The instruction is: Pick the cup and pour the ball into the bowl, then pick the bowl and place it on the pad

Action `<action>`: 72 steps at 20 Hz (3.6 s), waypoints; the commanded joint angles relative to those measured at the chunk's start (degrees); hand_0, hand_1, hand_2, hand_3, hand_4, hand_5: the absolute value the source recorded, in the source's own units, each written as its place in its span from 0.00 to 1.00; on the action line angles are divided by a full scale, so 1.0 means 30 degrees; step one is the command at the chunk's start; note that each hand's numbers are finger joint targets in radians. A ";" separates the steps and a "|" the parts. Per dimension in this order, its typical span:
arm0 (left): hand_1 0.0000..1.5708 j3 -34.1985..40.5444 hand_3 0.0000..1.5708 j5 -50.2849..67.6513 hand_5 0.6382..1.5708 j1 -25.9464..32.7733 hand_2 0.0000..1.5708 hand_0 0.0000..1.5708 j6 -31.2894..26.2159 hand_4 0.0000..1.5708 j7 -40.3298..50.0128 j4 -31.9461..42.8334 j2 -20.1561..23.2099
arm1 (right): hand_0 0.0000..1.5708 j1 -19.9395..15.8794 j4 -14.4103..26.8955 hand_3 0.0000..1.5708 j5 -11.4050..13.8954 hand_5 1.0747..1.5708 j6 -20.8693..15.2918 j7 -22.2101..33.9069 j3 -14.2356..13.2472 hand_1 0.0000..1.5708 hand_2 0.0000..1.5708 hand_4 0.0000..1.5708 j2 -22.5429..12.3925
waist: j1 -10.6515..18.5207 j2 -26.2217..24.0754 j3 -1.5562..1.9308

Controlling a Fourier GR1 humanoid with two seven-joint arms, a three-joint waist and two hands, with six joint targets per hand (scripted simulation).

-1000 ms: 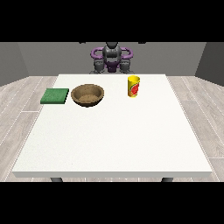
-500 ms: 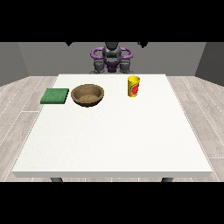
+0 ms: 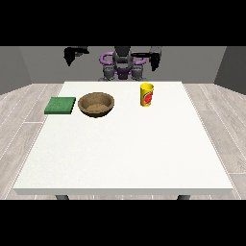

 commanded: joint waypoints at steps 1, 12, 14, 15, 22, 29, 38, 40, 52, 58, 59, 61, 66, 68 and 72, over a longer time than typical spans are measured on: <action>0.00 0.0247 0.00 -0.0719 0.92 -0.0674 0.00 0.00 0.0349 0.00 -0.2344 0.2031 -0.0103 | 0.00 -0.0287 0.2470 0.00 -0.0686 1.00 0.1925 -0.2826 -0.1202 0.00 0.00 0.19 -0.0758 | -0.0174 0.1127 0.0006; 0.00 0.3768 0.00 0.0137 0.87 -0.5069 0.00 0.00 -0.0075 0.00 -0.4878 0.8779 0.1161 | 0.00 -0.2310 0.4897 0.00 -0.0915 1.00 0.2813 -0.3355 -0.2844 0.00 0.00 0.15 -0.2351 | -0.0628 0.1665 -0.0001; 0.00 0.3873 0.00 0.0003 0.87 -0.5860 0.00 0.00 0.0608 0.00 -0.5707 1.0384 0.0485 | 0.00 -0.2110 0.5496 0.00 0.0044 1.00 0.2819 -0.4100 -0.2044 0.00 0.00 0.17 -0.1708 | -0.0724 0.1766 -0.0001; 0.00 0.4007 0.00 0.0016 0.88 -0.5465 0.00 0.00 0.0405 0.00 -0.7565 1.1341 0.0397 | 0.00 -0.2552 0.4984 0.00 -0.0821 1.00 0.3191 -0.3890 -0.2424 0.00 0.00 0.16 -0.2032 | -0.0934 0.2309 -0.0005; 0.48 0.5215 0.00 -0.0328 0.87 -0.6824 0.00 0.48 0.1777 0.00 -0.9879 1.5521 0.0645 | 0.00 -0.3004 0.4274 0.00 -0.1247 0.99 0.3028 -0.2774 -0.2608 0.00 0.00 0.17 -0.2266 | -0.1640 0.2841 -0.0011; 0.84 0.5193 1.00 -0.2146 0.98 -0.7532 1.00 0.84 0.5824 0.76 -1.1401 1.7248 0.0154 | 0.00 -0.3049 0.5219 0.00 -0.3206 1.00 0.5386 -0.2868 -0.4244 0.00 0.00 0.18 -0.4245 | -0.2643 0.3352 -0.0011; 0.84 0.1256 1.00 -0.8322 0.98 -1.0372 1.00 0.84 0.9613 0.78 -0.2824 1.7479 0.1573 | 0.00 -0.3984 0.7574 0.00 -0.3420 1.00 0.4953 -0.0125 -0.4404 0.00 0.00 0.31 -0.5309 | -0.1864 -0.0699 0.0040; 0.85 0.0450 1.00 -0.9922 0.98 -1.1136 1.00 0.85 1.0043 0.77 -0.1231 1.8527 0.1902 | 0.00 -0.4593 0.6632 0.00 -0.3180 1.00 0.4055 0.1112 -0.3802 0.00 0.00 0.35 -0.5124 | -0.2157 -0.1086 0.0024; 0.64 -0.5304 0.82 -2.0145 1.00 -1.5848 1.00 0.64 0.7674 0.67 0.9484 2.2111 0.1580 | 0.00 -0.4730 1.0387 0.00 -0.2232 0.99 0.3192 0.0863 -0.4719 0.00 0.00 0.41 -0.5595 | 0.0232 -0.3570 0.0032; 0.49 -0.7161 0.77 -2.2480 1.00 -1.7484 1.00 0.49 0.6302 0.67 1.3895 2.1366 -0.0066 | 0.00 -0.6159 1.1746 0.00 -0.2702 0.99 0.4479 -0.0528 -0.5021 0.00 0.00 0.42 -0.5950 | -0.0149 -0.1487 0.0023; 0.50 -0.7822 0.77 -2.2556 1.00 -1.7174 1.00 0.50 0.5224 0.64 1.4443 2.0620 -0.0075 | 0.00 -0.5312 1.2059 0.00 -0.2184 0.99 0.4703 -0.0544 -0.4690 0.00 0.00 0.42 -0.5908 | -0.0347 -0.2656 0.0022; 0.51 -0.8481 0.78 -2.2930 1.00 -1.7043 1.00 0.51 0.4296 0.58 1.5669 2.0040 -0.0088 | 0.00 -0.5490 1.1811 0.00 -0.1913 0.98 0.4316 -0.1058 -0.4383 0.00 0.00 0.42 -0.5257 | -0.0821 -0.2717 0.0014; 0.17 -1.1110 0.87 -2.3795 1.00 -1.7108 0.83 0.17 0.0822 0.43 1.7011 1.8181 -0.0103 | 0.00 -0.6416 1.2700 0.00 -0.1881 0.98 0.4627 -0.0513 -0.4133 0.00 0.00 0.42 -0.5537 | -0.0810 -0.2979 0.0019; 0.00 -1.2231 0.88 -2.4017 1.00 -1.7021 0.67 0.00 -0.0188 0.47 1.8000 1.7543 -0.0105 | 0.00 -0.7239 1.2364 0.00 -0.1662 0.98 0.3893 -0.0204 -0.3669 0.00 0.00 0.42 -0.4916 | -0.1827 -0.2413 0.0014; 0.00 -1.2535 0.96 -2.3985 1.00 -1.6901 0.79 0.00 -0.2318 0.57 1.7035 1.6017 -0.0108 | 0.00 -0.7310 1.2350 0.00 -0.1563 0.99 0.3839 0.0231 -0.3685 0.00 0.00 0.44 -0.5293 | -0.1338 -0.2668 0.0003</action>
